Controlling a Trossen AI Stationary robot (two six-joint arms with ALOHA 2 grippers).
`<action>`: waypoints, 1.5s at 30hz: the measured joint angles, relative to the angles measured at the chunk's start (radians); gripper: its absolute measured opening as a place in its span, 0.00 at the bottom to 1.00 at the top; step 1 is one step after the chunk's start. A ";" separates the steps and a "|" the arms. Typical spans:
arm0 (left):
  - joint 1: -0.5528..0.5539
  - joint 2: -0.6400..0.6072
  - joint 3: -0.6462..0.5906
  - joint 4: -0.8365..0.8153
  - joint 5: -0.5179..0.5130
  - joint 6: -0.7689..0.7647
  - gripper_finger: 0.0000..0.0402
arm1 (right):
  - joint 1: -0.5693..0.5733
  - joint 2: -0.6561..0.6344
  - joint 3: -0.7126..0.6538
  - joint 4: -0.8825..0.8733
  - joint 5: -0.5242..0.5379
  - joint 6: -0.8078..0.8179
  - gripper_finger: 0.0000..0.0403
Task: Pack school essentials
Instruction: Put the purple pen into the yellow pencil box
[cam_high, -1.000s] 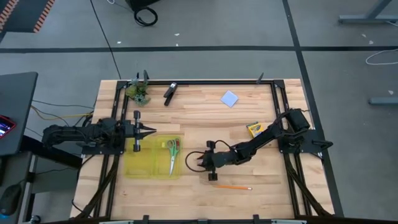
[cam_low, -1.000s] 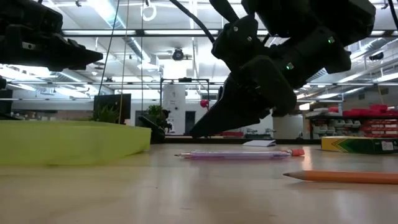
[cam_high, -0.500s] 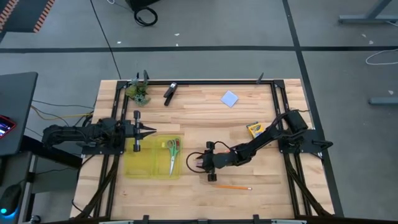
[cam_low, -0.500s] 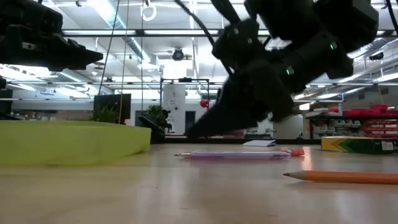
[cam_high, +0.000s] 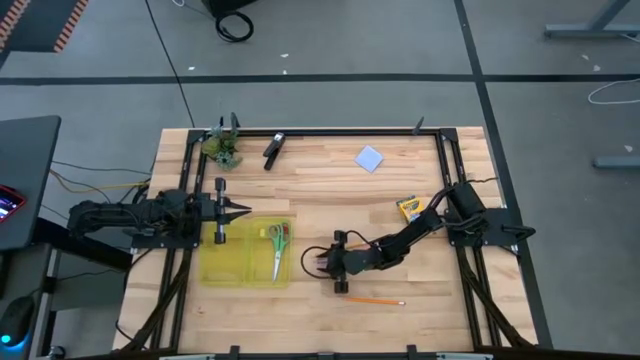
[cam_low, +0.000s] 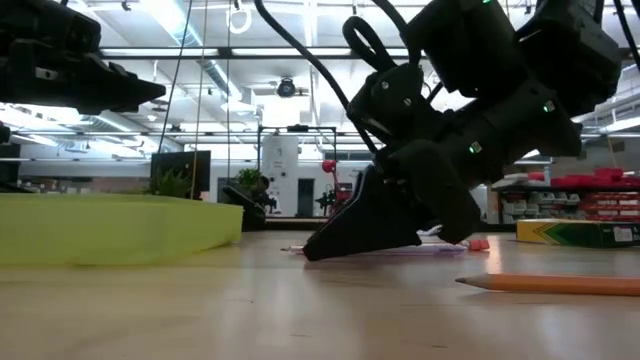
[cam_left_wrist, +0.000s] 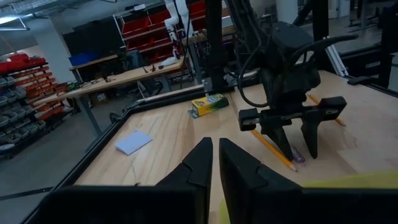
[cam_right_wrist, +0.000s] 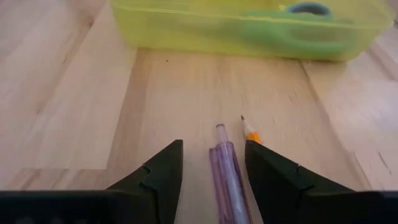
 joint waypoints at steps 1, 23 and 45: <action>0.000 0.000 0.000 0.000 0.000 0.000 0.10 | 0.000 0.000 -0.006 0.006 0.000 0.017 0.44; 0.000 0.000 0.000 0.000 0.000 0.000 0.09 | -0.001 -0.004 -0.030 -0.001 -0.010 0.074 0.14; 0.000 0.000 0.000 0.000 0.000 0.000 0.09 | -0.002 -0.009 0.126 -0.221 -0.062 -0.059 0.17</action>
